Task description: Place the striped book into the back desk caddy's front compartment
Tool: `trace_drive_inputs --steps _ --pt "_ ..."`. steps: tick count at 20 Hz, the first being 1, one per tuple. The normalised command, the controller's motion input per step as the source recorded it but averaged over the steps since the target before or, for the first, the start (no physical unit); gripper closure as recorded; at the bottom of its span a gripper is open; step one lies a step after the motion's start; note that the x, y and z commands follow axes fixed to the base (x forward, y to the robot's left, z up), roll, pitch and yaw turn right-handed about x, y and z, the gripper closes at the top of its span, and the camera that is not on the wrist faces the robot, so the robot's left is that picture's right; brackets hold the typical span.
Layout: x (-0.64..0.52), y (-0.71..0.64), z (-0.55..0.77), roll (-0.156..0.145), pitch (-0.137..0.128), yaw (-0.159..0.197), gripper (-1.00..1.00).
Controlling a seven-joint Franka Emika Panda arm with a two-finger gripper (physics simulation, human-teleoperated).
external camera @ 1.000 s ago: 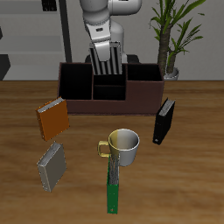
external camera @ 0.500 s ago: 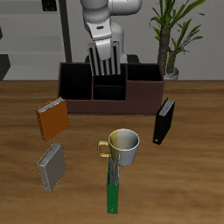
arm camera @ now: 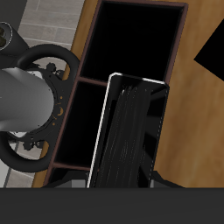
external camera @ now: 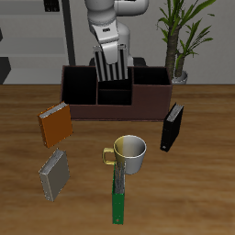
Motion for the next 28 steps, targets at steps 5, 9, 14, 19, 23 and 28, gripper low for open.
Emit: trace_drive_inputs --steps 5,9,14,19,23,28 --pt "0.03 0.08 -0.23 0.025 0.027 -0.01 1.0" --pt "0.0 0.06 -0.24 0.02 0.044 -0.008 1.0" --pt "0.0 -0.03 -0.22 0.001 0.029 -0.021 1.0" --pt "-0.11 -0.03 -0.29 0.009 0.065 -0.013 1.0" --pt "-0.05 -0.06 -0.11 -0.005 0.014 -0.015 1.0" --pt "0.05 -0.12 -0.09 -0.024 0.01 -0.031 1.0"
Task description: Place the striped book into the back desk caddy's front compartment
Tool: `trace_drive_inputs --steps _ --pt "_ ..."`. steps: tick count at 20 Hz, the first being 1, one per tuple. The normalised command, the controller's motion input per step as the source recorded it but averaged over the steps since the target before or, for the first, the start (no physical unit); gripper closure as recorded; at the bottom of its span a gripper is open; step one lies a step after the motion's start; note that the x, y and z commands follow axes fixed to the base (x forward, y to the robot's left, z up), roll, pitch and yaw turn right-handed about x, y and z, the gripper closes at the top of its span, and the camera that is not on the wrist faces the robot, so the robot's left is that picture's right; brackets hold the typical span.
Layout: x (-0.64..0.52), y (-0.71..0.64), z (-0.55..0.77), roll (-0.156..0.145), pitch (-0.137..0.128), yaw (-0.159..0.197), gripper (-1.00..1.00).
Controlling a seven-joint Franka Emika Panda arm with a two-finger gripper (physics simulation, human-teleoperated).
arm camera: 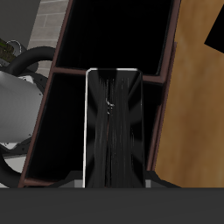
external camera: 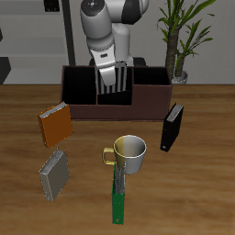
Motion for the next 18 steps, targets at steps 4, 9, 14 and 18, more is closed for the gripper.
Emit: trace_drive_inputs --steps 4,9,14,18 --pt "0.05 -0.16 -0.09 -0.034 0.004 -0.034 1.0" --pt "0.14 -0.16 -0.23 -0.042 0.028 -0.037 1.0" --pt "0.07 -0.04 -0.1 -0.015 0.017 -0.032 1.0" --pt "0.05 0.01 -0.22 0.014 0.019 0.001 1.0"
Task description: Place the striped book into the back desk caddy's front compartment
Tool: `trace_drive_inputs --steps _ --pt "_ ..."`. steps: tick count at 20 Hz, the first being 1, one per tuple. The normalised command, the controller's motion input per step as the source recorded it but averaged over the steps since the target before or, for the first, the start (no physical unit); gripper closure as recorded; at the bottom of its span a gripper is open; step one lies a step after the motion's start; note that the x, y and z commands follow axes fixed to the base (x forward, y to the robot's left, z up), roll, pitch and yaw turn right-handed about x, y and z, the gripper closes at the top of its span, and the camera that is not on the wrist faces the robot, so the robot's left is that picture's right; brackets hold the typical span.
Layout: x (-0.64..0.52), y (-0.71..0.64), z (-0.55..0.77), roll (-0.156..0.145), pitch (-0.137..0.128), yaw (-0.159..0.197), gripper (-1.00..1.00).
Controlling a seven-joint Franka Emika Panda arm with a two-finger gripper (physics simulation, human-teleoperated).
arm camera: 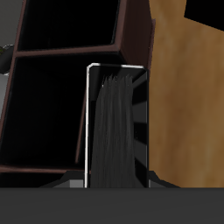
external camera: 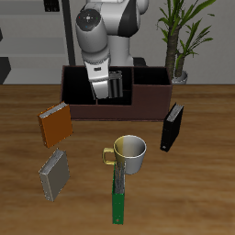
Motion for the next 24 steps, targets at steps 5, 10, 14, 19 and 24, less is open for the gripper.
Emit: trace_drive_inputs --steps 5,10,14,19,24 --pt "0.01 0.18 -0.1 0.035 0.007 -0.013 1.0" --pt "-0.02 0.32 -0.03 0.058 0.004 -0.015 1.0" --pt "-0.08 0.41 -0.18 0.067 0.033 -0.02 1.0" --pt "-0.15 0.13 -0.38 0.025 0.089 -0.027 1.0" --pt "-0.21 0.07 -0.41 0.037 0.085 0.01 1.0"
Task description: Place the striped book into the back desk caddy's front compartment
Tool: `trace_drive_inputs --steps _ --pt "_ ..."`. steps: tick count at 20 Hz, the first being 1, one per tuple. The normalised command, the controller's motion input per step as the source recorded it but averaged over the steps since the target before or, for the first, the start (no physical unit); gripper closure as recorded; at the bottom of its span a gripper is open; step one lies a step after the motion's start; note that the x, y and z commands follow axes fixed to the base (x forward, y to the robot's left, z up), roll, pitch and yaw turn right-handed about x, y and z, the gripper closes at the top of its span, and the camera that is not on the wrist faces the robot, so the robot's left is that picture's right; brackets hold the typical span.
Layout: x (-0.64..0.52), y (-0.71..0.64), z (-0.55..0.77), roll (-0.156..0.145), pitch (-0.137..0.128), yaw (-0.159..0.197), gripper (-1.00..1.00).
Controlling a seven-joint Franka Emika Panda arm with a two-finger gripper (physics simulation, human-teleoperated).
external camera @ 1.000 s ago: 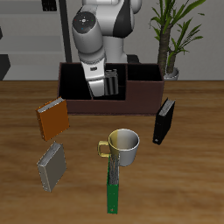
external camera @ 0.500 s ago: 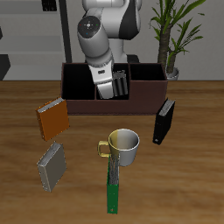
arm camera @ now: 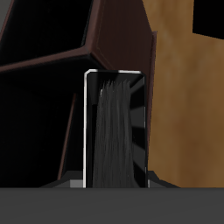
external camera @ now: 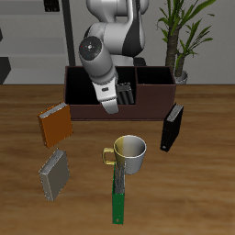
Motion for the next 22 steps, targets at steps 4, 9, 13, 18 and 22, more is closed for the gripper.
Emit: trace_drive_inputs --steps 4,9,13,18,22 --pt "-0.17 0.14 -0.57 0.016 0.166 -0.033 -1.0" --pt "0.07 -0.03 -0.05 0.006 0.062 -0.039 -1.0" --pt "0.08 -0.11 0.22 -0.006 -0.025 -0.069 -1.0" --pt "0.09 -0.18 0.3 -0.022 -0.055 -0.066 -1.0" --pt "0.01 -0.21 0.58 0.014 -0.114 -0.158 -1.0"
